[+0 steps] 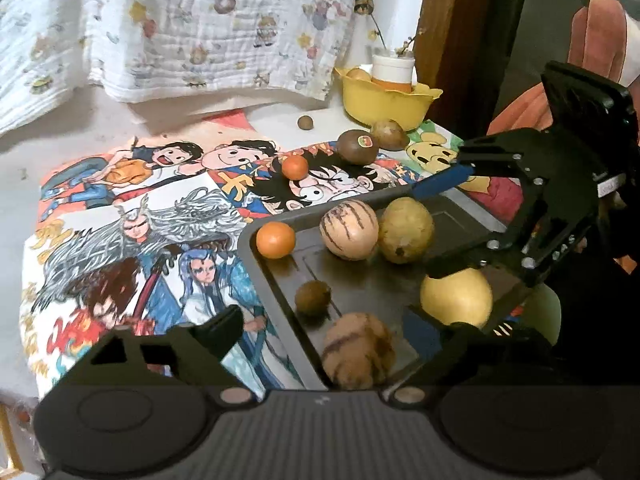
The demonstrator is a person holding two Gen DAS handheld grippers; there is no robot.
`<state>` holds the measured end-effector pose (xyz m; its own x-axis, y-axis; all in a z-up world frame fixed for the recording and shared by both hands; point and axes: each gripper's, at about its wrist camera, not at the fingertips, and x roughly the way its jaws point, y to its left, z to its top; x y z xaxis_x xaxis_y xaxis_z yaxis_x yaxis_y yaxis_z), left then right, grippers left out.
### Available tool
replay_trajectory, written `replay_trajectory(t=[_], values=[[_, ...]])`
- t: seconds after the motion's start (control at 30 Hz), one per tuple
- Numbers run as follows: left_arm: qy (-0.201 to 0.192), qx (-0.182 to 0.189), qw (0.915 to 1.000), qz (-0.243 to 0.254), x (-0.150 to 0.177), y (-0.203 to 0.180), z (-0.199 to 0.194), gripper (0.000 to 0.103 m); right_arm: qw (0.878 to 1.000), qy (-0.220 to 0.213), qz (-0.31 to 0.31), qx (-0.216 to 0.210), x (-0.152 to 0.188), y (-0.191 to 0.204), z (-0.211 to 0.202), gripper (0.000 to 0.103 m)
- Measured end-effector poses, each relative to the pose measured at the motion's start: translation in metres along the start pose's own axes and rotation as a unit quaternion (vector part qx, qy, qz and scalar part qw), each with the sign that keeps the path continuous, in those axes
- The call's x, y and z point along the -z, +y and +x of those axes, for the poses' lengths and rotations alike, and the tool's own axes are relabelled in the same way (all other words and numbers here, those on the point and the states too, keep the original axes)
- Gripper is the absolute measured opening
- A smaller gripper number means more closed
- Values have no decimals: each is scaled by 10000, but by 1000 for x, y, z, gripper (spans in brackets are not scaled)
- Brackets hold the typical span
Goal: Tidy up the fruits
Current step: 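Lower both fruits into the tray and open both tools, then move both tools back toward the kiwi and small orange beside the tray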
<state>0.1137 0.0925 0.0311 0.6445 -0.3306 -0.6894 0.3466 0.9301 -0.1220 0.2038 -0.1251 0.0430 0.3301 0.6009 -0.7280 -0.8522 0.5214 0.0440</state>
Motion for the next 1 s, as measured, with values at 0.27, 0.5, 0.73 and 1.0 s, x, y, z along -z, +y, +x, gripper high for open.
replay_trajectory(t=[0.27, 0.5, 0.73, 1.0], values=[[-74, -75, 9997, 232, 23, -22, -18, 102, 9996, -42, -141, 245, 29, 31, -27, 102], [181, -39, 9989, 422, 29, -36, -14, 102, 9977, 199, 187, 626, 52, 37, -44, 102], [411, -136, 9975, 550, 26, -44, -8, 102, 9915, 471, 546, 1083, 72, 27, -57, 102], [610, -292, 9949, 748, 13, -42, -5, 103, 9843, 479, 853, 1470, 84, 7, -68, 102]])
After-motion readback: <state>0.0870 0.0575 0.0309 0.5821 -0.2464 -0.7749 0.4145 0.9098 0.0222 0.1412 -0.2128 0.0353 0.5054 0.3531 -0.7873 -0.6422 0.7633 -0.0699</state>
